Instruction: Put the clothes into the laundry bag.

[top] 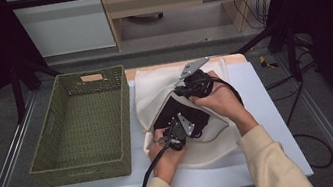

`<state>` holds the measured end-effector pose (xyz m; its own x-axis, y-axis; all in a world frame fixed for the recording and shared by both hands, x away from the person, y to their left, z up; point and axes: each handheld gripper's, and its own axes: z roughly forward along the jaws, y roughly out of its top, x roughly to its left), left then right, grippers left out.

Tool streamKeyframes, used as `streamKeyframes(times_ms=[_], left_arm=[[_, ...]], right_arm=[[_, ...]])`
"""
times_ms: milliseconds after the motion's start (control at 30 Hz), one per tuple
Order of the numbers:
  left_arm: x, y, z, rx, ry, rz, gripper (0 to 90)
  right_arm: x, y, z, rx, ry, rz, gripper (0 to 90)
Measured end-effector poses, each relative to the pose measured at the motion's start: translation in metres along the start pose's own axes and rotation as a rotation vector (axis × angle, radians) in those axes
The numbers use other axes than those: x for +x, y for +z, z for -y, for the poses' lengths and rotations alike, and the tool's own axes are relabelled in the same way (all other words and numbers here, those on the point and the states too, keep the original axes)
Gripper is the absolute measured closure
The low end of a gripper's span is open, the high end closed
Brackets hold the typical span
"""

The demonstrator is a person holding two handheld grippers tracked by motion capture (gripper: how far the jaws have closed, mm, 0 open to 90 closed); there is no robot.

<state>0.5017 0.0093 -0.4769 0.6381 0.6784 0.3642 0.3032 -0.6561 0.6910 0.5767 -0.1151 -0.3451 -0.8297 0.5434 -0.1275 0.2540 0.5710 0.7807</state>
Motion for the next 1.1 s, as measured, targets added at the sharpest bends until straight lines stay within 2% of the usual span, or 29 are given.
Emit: streamKeyframes(times_ms=[433, 1100], left_arm=[[0.0007, 0.0031, -0.0015, -0.014, 0.002, -0.010, 90.0], [0.0000, 0.0049, -0.0027, -0.036, 0.017, -0.018, 90.0]], right_arm=[[0.0000, -0.0010, -0.0010, -0.001, -0.002, -0.002, 86.6], [-0.0038, -0.0007, -0.0004, -0.009, 0.022, -0.004, 86.6]])
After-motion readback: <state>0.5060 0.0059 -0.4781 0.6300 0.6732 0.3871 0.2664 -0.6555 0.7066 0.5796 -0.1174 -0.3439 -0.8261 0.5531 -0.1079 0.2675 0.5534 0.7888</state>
